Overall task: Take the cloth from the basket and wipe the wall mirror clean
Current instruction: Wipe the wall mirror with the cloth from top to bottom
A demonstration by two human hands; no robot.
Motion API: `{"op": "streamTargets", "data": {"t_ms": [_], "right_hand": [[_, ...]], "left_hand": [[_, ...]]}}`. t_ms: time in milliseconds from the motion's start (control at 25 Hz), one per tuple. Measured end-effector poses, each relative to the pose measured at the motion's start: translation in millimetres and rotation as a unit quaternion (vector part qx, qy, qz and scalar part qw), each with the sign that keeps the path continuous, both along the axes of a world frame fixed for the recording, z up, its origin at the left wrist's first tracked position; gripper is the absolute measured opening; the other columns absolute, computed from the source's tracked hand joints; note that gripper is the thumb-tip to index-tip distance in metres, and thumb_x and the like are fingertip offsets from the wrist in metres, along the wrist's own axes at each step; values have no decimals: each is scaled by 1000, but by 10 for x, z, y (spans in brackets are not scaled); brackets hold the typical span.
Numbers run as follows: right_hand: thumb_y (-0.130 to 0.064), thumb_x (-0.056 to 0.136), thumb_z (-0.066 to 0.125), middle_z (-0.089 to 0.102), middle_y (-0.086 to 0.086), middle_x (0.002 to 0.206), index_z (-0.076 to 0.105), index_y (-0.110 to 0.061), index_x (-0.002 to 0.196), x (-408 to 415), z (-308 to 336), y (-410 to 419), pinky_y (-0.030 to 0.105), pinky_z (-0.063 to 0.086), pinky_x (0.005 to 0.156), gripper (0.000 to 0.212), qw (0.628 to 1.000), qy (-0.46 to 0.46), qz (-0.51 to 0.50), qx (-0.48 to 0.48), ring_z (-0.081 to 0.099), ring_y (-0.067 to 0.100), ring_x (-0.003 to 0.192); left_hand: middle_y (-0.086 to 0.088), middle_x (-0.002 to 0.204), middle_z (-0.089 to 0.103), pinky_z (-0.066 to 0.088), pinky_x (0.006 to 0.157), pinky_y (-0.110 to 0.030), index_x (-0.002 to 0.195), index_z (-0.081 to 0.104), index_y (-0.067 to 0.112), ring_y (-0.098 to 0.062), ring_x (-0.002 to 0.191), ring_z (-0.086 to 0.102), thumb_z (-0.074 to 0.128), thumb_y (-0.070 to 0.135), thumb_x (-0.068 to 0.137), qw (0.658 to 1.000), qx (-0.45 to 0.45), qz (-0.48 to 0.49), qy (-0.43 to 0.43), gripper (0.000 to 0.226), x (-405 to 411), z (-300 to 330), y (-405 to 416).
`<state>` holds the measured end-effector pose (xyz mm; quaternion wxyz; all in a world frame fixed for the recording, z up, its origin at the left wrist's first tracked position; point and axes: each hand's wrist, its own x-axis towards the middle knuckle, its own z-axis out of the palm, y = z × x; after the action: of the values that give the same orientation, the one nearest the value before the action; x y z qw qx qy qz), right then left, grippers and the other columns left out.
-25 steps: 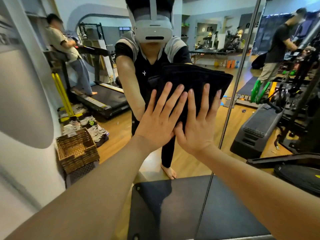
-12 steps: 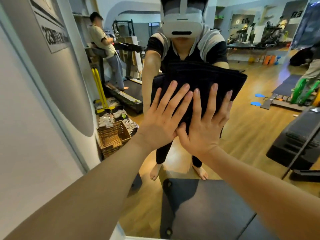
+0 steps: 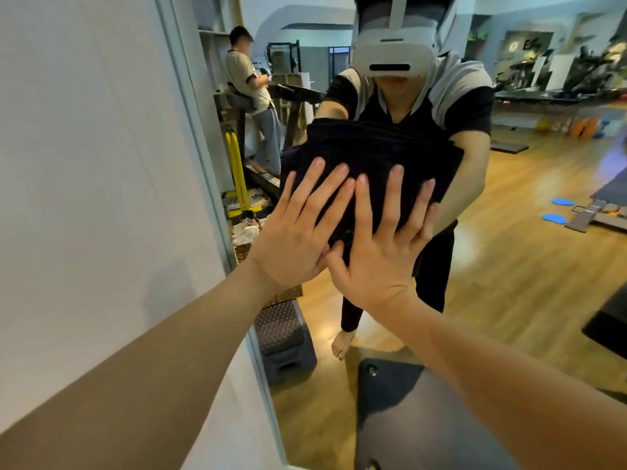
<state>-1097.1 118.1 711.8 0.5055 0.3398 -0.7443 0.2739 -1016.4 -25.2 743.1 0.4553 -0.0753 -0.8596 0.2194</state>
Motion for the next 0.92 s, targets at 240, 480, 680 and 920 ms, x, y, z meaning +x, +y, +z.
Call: {"op": "streamTargets", "data": {"t_ms": [240, 480, 680, 920], "right_hand": [[-46, 88, 53, 12, 21, 167, 21, -18, 164, 299, 19, -570, 70, 10, 124, 87, 1000, 1, 13, 15, 7, 55, 151], [-43, 87, 52, 15, 23, 167, 24, -17, 164, 506, 46, -920, 70, 12, 123, 87, 1000, 3, 12, 23, 8, 55, 151], [-42, 91, 47, 25, 25, 166, 28, -15, 163, 526, 38, -1003, 70, 17, 122, 79, 1000, 13, -8, 4, 13, 56, 151], [-38, 90, 53, 29, 25, 165, 35, -17, 162, 549, -86, -924, 68, 15, 124, 77, 1000, 11, 6, 12, 19, 58, 151]], "left_hand": [[-19, 166, 19, 25, 124, -63, 161, 21, 4, -45, 156, 18, 49, 34, 104, 1000, 27, 0, 13, 71, 330, -16, -554], [-21, 165, 21, 23, 125, -64, 158, 28, -1, -48, 154, 19, 55, 30, 102, 999, 40, -9, 23, 69, 511, -12, -900], [-27, 161, 29, 23, 125, -64, 153, 38, -7, -52, 151, 24, 68, 24, 97, 998, 36, -18, 44, 71, 494, -5, -910], [-33, 157, 34, 27, 120, -69, 149, 39, -12, -59, 147, 28, 70, 23, 94, 995, 56, -28, 71, 72, 457, -189, -843]]}}
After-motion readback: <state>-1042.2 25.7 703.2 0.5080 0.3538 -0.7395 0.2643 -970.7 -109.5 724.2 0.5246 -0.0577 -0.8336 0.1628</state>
